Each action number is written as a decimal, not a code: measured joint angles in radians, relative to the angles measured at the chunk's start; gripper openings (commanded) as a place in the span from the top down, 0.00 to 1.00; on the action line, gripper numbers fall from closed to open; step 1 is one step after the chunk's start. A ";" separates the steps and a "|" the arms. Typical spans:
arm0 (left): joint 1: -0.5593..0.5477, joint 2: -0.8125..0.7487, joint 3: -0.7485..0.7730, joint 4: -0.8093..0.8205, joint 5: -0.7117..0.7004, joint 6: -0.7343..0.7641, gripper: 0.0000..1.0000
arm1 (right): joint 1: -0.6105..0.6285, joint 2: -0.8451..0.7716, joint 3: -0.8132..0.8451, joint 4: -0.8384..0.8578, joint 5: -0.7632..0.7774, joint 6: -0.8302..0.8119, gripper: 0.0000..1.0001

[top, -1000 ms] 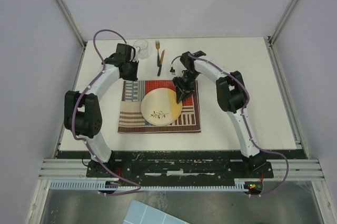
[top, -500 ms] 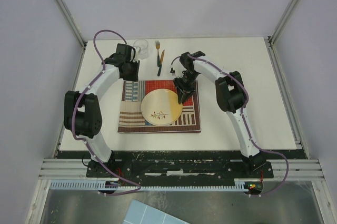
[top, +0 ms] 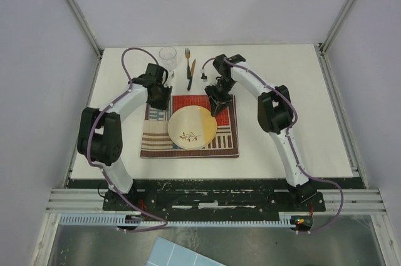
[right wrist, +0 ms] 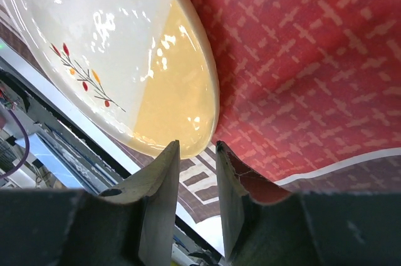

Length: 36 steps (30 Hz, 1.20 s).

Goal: Set the dinner table for one person
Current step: Place the plate on the napkin, then adjust the plate on the napkin.

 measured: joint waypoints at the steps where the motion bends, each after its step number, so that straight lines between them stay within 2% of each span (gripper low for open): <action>1: -0.003 -0.002 -0.011 0.000 0.000 0.000 0.67 | 0.000 0.003 0.013 -0.004 0.000 0.000 0.63; 36: -0.033 0.087 -0.065 0.004 0.030 -0.025 0.69 | 0.000 0.046 0.079 -0.023 -0.006 -0.008 0.64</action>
